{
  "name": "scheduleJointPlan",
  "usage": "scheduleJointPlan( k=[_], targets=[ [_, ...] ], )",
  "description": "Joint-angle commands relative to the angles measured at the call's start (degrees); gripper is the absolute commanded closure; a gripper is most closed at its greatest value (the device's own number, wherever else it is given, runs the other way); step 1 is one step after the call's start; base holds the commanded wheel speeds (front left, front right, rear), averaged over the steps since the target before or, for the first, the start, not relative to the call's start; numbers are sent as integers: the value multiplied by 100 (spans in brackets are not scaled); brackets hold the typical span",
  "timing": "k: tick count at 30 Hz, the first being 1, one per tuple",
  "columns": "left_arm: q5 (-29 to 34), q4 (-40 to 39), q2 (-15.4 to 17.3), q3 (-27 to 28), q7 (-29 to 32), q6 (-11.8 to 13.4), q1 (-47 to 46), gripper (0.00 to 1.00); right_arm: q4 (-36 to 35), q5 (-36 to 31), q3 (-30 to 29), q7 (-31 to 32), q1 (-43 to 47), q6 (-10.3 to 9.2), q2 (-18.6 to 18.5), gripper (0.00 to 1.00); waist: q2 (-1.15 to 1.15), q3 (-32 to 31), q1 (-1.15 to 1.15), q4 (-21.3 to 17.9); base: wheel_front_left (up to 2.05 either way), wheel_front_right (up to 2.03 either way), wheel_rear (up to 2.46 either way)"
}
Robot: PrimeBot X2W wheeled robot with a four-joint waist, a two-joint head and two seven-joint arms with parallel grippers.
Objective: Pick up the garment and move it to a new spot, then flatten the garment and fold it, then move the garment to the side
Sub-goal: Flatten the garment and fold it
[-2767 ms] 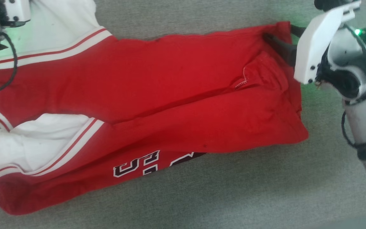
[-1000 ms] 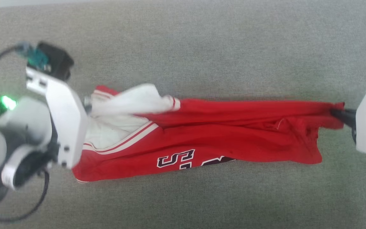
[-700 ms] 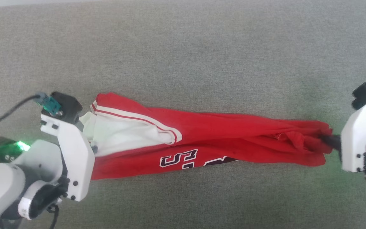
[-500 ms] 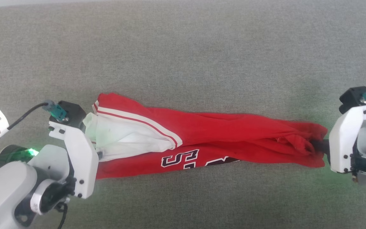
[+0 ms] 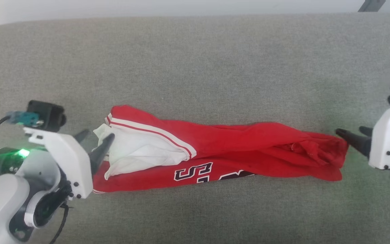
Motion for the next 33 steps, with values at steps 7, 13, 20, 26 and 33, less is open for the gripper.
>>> scheduleJointPlan(
  k=[7, 13, 20, 26, 33],
  targets=[
    [288, 56, -91, 477, -1562, -94, 634, 0, -14, -19, -354, 260, 267, -3, 173, 0, 0, -156, 0, 78, 0, 0, 0],
    [410, 208, -243, 859, -2747, -50, 1176, 0, -161, 94, -388, 540, 547, -3, 315, 0, 0, -177, 0, 214, 0, 0, 0],
    [529, 356, -483, 1185, -3682, -8, 1627, 0, -152, 133, -248, 647, 759, -3, 439, 0, 0, -169, 0, 418, 0, 0, 0],
    [745, 603, -1032, 1617, -3942, -233, 1975, 0, 218, 11, 18, 456, 701, -3, 439, 0, 0, -122, 0, 636, 0, 0, 0],
    [1482, 748, -1978, 2483, -3946, -814, 2246, 0, 863, 152, 494, 175, 492, -1, 343, 100, 0, -85, 0, 864, 0, 0, 0]
  ],
)
